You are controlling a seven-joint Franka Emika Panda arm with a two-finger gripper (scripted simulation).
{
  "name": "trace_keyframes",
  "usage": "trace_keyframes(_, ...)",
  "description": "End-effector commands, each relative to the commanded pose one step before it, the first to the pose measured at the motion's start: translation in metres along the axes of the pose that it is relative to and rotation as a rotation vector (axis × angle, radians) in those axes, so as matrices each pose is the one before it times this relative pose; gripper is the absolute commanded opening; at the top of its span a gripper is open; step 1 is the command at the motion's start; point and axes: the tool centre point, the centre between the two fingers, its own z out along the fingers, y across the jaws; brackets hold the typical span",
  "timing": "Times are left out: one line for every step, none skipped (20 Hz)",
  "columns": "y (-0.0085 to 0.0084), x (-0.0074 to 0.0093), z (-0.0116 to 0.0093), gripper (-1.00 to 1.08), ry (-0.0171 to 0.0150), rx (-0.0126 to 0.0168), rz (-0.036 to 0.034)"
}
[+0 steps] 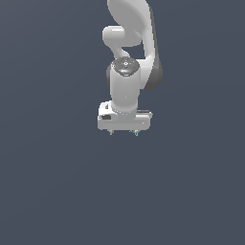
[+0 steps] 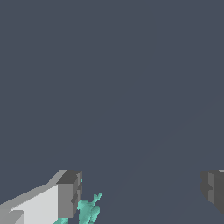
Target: Pick up the object and move it to a goal position.
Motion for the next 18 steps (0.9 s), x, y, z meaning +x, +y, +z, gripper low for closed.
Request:
trace_keyframes(0.00001, 0.0, 0.0, 1.0, 0.0, 0.0, 0.0)
trace_keyframes(0.00043, -0.00015, -0.0001, 1.0, 0.0, 0.0, 0.0)
trace_keyframes(0.0006, -0.0002, 0.00074, 1.0, -0.00164, -0.00012, -0.00105)
trace_keyframes(0.00133, -0.00042, 0.0007, 1.0, -0.00188, -0.00012, -0.0013)
trace_keyframes(0.00176, -0.00051, 0.00098, 1.0, -0.00261, -0.00015, -0.00203)
trace_keyframes(0.00214, -0.00054, 0.00109, 1.0, -0.00304, -0.00017, -0.00281)
trace_keyframes(0.00238, -0.00046, 0.00103, 1.0, -0.0031, -0.00017, -0.0036)
trace_keyframes(0.00199, -0.00022, 0.00073, 1.0, -0.00242, -0.00015, -0.00369)
trace_keyframes(0.00149, -0.00003, 0.00038, 1.0, -0.00156, -0.00012, -0.00323)
trace_keyframes(0.00096, 0.00011, 0.00014, 1.0, -0.00088, -0.0001, -0.00262)
trace_keyframes(0.00057, 0.00015, -0.00002, 1.0, -0.00035, -0.00007, -0.00179)
trace_keyframes(0.00018, 0.00014, -0.00009, 1.0, -0.00002, -0.00004, -0.00098)
trace_keyframes(-0.00009, 0.00009, 0.00003, 1.0, 0.0, 0.0, 0.0)
trace_keyframes(-0.00029, -0.0001, -0.00015, 1.0, 0.00047, 0.00004, 0.0011)
trace_keyframes(-0.00063, -0.00022, 0.00012, 1.0, 0.0002, 0.00008, 0.00194)
trace_keyframes(-0.00068, -0.00044, 0.00026, 1.0, 0.00013, 0.00014, 0.00323)
trace_keyframes(-0.00087, -0.00065, 0.00043, 1.0, -0.00001, 0.00019, 0.00428)
trace_keyframes(-0.00105, -0.00086, 0.00059, 1.0, -0.00012, 0.00024, 0.00534)
